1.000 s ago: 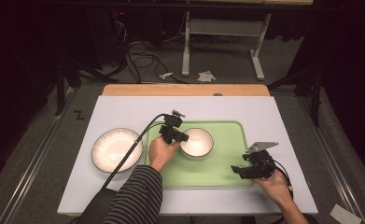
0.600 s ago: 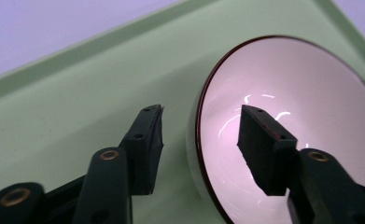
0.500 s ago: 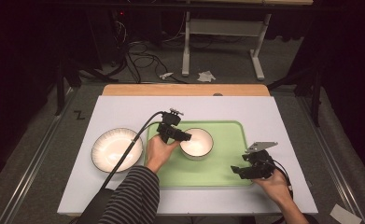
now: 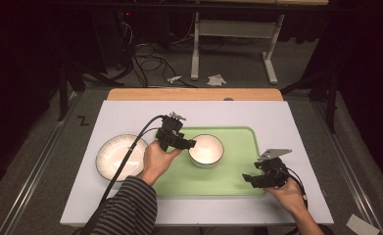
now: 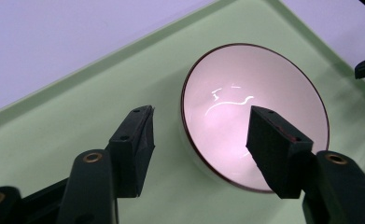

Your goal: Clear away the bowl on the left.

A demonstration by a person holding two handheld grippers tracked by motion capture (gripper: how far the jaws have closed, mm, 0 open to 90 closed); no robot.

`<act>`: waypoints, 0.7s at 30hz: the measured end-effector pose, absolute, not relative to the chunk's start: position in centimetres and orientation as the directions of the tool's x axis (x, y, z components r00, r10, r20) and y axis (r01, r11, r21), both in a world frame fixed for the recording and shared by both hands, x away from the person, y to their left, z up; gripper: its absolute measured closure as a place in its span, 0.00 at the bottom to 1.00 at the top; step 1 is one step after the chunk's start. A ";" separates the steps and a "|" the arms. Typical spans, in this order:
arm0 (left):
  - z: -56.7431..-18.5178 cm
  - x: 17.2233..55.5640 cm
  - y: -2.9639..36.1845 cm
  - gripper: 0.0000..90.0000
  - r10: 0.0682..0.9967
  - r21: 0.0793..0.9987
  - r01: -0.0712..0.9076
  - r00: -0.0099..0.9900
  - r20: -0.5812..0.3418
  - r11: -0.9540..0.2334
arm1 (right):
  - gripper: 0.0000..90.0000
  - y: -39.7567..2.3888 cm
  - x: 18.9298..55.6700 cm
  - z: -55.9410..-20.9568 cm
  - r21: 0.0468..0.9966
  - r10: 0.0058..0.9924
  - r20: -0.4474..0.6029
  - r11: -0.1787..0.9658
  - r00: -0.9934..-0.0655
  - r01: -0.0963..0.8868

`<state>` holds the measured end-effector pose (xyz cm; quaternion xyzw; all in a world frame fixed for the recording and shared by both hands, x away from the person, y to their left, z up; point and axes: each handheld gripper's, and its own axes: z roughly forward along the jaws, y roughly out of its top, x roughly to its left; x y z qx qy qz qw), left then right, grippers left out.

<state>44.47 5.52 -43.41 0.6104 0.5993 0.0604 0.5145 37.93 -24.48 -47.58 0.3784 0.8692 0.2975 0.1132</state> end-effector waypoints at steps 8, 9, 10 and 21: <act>-42.7 44.2 7.6 0.44 0.789 0.700 0.650 0.245 -0.563 0.297 | 0.37 -24.4 38.0 -47.7 0.602 0.722 0.021 0.543 -0.692 0.585; -42.6 44.1 7.6 0.44 0.788 0.700 0.647 0.243 -0.565 0.302 | 0.37 -24.4 38.0 -47.7 0.601 0.723 0.020 0.543 -0.691 0.586; -42.6 44.1 7.6 0.43 0.788 0.700 0.647 0.243 -0.565 0.302 | 0.37 -24.4 38.0 -47.6 0.602 0.723 0.021 0.543 -0.691 0.586; -42.5 42.9 8.8 0.43 0.798 0.705 0.645 0.240 -0.553 0.295 | 0.37 -24.4 37.9 -47.7 0.601 0.721 0.018 0.546 -0.692 0.584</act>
